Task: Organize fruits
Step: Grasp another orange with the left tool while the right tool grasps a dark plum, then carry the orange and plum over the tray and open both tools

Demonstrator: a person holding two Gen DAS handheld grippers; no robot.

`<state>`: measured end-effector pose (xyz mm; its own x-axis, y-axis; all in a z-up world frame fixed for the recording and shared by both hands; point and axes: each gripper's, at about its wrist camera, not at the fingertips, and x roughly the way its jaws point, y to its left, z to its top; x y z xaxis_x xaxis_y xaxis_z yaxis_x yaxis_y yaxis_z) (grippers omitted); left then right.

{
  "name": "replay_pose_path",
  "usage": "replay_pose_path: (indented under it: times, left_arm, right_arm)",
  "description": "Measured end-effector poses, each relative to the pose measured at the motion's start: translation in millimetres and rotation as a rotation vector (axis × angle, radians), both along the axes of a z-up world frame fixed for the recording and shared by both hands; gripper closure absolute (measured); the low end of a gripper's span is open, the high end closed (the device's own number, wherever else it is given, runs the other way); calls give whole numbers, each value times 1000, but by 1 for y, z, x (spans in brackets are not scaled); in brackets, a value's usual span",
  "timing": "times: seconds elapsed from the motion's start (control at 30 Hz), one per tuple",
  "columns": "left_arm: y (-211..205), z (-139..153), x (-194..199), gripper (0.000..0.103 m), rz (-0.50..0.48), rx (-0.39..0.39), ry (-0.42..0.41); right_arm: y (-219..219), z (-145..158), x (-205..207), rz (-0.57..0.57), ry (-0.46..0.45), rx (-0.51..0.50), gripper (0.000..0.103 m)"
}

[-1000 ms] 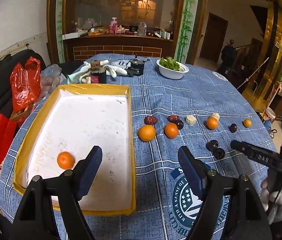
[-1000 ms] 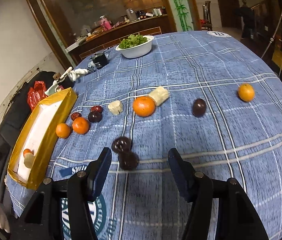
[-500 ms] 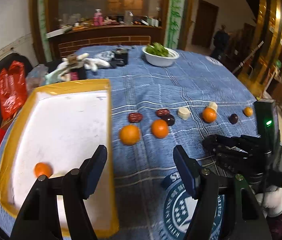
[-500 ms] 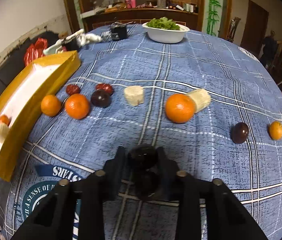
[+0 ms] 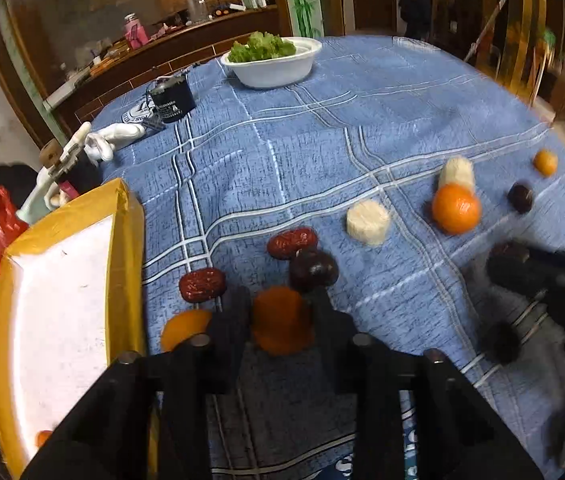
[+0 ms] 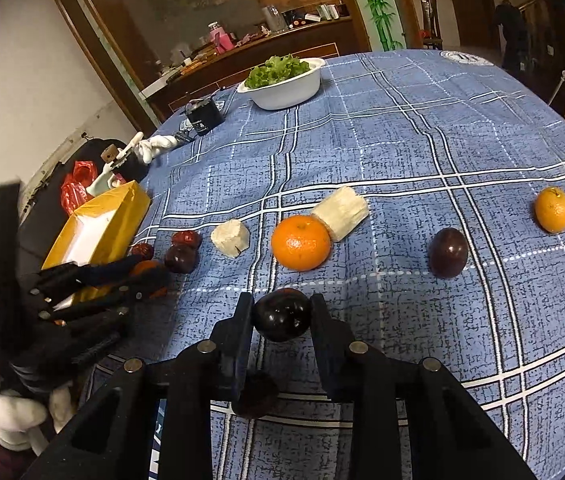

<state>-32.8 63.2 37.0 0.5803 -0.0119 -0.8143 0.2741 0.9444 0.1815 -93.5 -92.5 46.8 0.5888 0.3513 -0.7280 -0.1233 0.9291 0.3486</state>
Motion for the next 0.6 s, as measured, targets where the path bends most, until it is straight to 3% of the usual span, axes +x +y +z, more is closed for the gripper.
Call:
replay_pose_path:
  times: [0.07, 0.17, 0.3, 0.4, 0.47, 0.6]
  left_arm:
    - [-1, 2, -4, 74, -2, 11, -9]
    - [12, 15, -14, 74, 23, -77, -25]
    - [42, 44, -31, 74, 81, -214, -56]
    - [75, 61, -45, 74, 129, -355, -38]
    - [106, 70, -56, 74, 158, -507, -13]
    - [154, 87, -79, 74, 234, -519, -78]
  right_arm:
    - [-1, 0, 2, -3, 6, 14, 73]
    - [-6, -2, 6, -6, 14, 68, 73]
    - [-30, -15, 12, 66, 75, 453, 72]
    - [-36, -22, 15, 93, 95, 610, 72]
    - [-36, -23, 15, 109, 94, 650, 72]
    - [-26, -16, 11, 133, 67, 603, 72]
